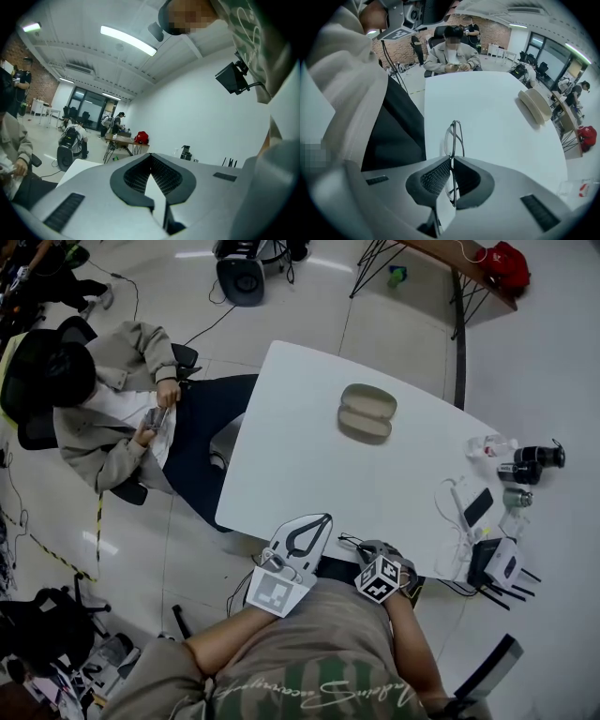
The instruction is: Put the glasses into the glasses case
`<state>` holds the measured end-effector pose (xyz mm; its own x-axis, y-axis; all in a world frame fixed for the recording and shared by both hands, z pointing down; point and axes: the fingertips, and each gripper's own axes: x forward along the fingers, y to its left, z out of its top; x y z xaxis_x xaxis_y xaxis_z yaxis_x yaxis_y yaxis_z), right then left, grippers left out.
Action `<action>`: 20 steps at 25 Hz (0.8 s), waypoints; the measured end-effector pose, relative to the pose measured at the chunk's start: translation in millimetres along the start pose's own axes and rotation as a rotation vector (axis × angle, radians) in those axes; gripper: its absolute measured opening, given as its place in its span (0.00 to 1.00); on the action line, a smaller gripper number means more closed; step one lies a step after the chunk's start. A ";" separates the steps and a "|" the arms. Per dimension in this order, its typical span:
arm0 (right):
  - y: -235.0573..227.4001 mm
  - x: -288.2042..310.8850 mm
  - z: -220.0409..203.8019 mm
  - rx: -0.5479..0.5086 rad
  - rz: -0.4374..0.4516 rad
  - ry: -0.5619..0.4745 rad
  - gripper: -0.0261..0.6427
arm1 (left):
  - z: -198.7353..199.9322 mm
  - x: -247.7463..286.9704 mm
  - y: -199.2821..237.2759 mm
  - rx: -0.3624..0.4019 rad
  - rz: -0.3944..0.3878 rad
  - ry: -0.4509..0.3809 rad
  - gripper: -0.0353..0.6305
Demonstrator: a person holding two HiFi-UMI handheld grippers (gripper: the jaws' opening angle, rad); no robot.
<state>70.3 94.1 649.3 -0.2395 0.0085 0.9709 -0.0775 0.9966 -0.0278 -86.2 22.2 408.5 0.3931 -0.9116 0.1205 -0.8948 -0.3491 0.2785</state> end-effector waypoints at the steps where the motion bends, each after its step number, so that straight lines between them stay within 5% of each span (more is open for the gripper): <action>1: 2.8 2.3 2.5 -0.012 0.004 0.002 0.09 | 1.2 2.0 0.7 0.004 -0.002 -0.004 0.06; 14: 4.0 17.3 14.8 -0.060 0.052 0.003 0.09 | 7.7 17.5 12.4 0.011 -0.005 -0.002 0.06; 20: -1.0 19.3 12.5 -0.131 0.026 0.043 0.09 | 23.7 22.0 4.7 0.224 -0.053 -0.042 0.06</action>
<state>53.6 92.2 665.1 -0.1977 0.0347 0.9796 0.0563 0.9981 -0.0240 -86.7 -4.6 389.9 0.4361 -0.8972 0.0700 -0.8995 -0.4322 0.0645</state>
